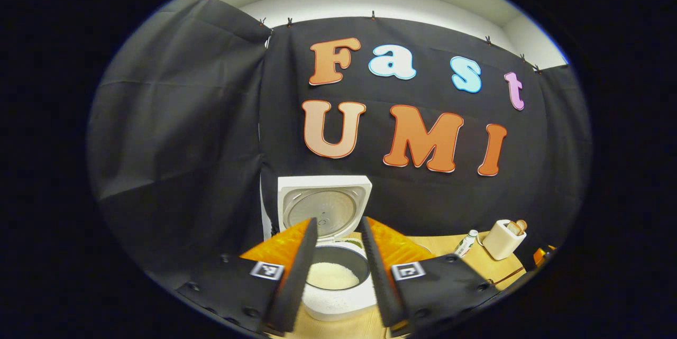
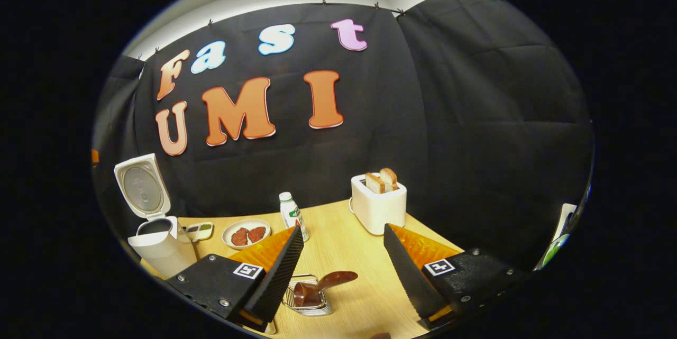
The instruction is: Close the left gripper, press the button to open the rice cooker; take a wooden spoon from the chopstick holder with the right hand, scoop a spoonful of rice and pour it into the rice cooker, then put the wooden spoon back into the chopstick holder.
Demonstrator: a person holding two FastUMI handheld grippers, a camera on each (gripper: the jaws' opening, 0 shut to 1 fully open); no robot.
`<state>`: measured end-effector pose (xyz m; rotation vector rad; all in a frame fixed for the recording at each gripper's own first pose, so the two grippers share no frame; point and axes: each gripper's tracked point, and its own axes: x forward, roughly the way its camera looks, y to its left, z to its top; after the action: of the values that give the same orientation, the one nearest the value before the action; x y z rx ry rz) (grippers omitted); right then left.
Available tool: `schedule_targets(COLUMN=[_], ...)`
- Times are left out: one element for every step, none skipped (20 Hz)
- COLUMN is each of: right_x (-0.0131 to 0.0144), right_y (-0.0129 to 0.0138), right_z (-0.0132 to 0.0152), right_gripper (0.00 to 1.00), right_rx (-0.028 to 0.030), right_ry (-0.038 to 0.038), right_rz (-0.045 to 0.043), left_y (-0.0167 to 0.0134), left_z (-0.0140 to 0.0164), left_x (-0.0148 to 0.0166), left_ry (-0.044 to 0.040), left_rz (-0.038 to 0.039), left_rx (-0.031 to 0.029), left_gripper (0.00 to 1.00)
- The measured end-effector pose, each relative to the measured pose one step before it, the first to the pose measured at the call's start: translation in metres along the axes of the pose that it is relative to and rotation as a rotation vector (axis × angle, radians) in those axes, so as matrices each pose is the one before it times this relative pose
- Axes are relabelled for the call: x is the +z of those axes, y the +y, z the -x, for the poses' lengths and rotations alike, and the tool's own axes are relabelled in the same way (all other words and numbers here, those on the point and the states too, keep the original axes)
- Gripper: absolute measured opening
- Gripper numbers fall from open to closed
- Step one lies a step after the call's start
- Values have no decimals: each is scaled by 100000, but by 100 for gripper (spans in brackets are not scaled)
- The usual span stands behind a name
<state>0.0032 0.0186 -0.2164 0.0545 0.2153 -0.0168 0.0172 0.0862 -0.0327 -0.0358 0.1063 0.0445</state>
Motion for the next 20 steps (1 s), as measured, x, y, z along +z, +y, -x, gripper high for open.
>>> schedule_targets(right_x=[-1078,-1043,-1096,-906,-902,-586,-464,-425,-556,-517,-682,-578,-609,-510,-491,-552,-538,-173,189,390], right_y=[284,219,220,90,3,137,302,149,197,265,244,113,-142,-129,-114,-222,-160,-142,218,239], right_z=[-665,-631,-413,-566,-380,-182,-212,-271,-423,-361,-298,-394,-255,-224,-134,-106,16,126,235,194], right_gripper=[95,95,95,95,95,95,95,95,95,95,95,95,93,90,81,77,68,64,44,49], right_rx=[592,224,271,-240,46,271,873,856,648,1140,1069,596,794,-86,-112,-1032,-683,-913,103,560], right_ry=[1878,2221,1242,1577,1650,1378,836,1155,1551,1392,1487,1663,1719,1071,1304,1298,1530,15,-1188,-1132], right_rz=[-1763,-1377,-632,-128,-500,-1483,-2447,-2805,-2952,-3266,-3440,-3697,-3806,-4213,-3533,-3077,-1927,-2012,-1864,-1324], left_y=[207,277,372,87,443,576,385,354,305,300,277,291,255,522,338,171,102,121,115,88], left_z=[328,29,109,359,-96,160,111,313,213,97,-17,58,40,11,-52,37,16,-69,-25,-16], left_x=[285,-156,243,53,-10,116,76,87,-59,226,216,40,14,-79,25,-136,-168,-264,-230,-178], left_ry=[-357,-182,-502,-786,-644,-572,-547,-458,-348,-561,-748,-650,-45,5,203,251,154,522,429,535], left_rz=[-150,-295,-235,-61,-418,-887,-1151,-1216,-943,-599,-264,-256,-204,110,154,-16,-465,-909,-857,-665], left_rx=[125,434,838,-211,1008,1063,777,713,728,679,520,287,414,1088,815,438,229,59,55,47], left_gripper=[71,84,81,84,92,100,100,100,100,100,100,100,100,100,100,100,100,100,100,100])
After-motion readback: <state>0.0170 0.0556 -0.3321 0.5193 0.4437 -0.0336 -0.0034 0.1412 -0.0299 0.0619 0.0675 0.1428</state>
